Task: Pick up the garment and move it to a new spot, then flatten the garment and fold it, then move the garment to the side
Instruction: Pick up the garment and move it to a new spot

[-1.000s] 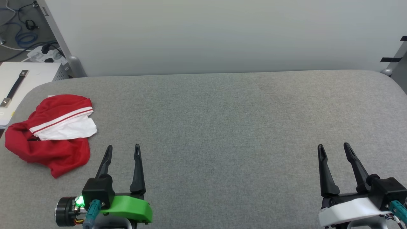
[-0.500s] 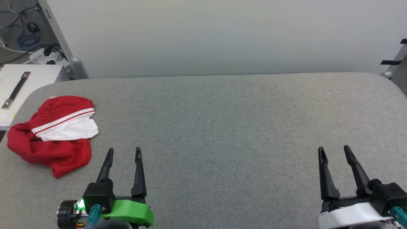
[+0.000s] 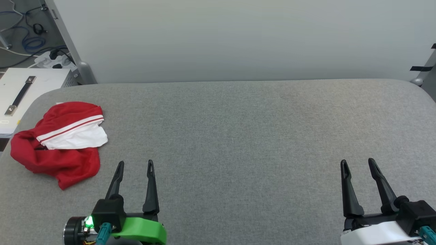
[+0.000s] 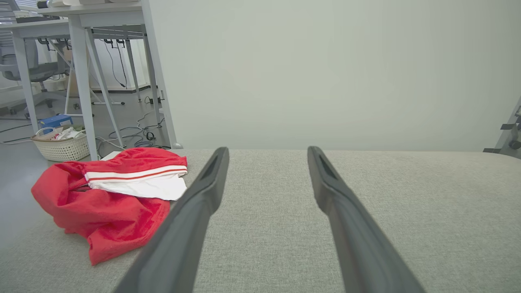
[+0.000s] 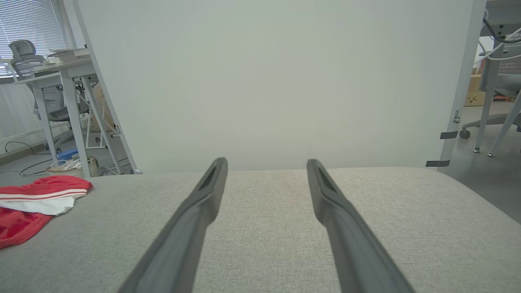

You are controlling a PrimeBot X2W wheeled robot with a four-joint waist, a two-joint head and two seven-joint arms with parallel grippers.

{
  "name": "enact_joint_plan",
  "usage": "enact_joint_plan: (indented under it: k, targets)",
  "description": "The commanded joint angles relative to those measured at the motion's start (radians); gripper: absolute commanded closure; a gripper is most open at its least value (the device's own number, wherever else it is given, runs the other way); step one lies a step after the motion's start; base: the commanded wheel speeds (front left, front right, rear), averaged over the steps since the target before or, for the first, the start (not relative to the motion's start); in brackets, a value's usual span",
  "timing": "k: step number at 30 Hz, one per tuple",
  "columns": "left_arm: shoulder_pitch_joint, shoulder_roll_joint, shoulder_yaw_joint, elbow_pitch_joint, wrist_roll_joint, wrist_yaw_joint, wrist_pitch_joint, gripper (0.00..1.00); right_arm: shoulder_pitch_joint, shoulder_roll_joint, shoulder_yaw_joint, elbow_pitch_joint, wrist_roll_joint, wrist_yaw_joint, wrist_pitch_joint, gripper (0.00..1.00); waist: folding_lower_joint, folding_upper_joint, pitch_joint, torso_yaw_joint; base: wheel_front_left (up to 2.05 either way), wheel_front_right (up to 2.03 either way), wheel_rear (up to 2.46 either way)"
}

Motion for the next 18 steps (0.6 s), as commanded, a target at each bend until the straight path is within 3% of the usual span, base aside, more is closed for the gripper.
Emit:
enact_joint_plan:
  k: [1,18]
  targets:
    - [0.013,-0.005,0.001,0.003,-0.004,0.003,-0.006,0.00,0.008,0.002,0.003,-0.005,0.005,-0.001,-0.009,0.00,0.0000,0.0000,0.000,0.000,0.00,0.00,0.00]
    - [0.014,-0.005,0.002,0.010,-0.004,0.006,-0.006,0.00,0.010,0.002,0.004,-0.002,-0.001,-0.001,-0.009,0.00,0.0000,0.0000,-0.001,0.010,0.00,0.00,0.00]
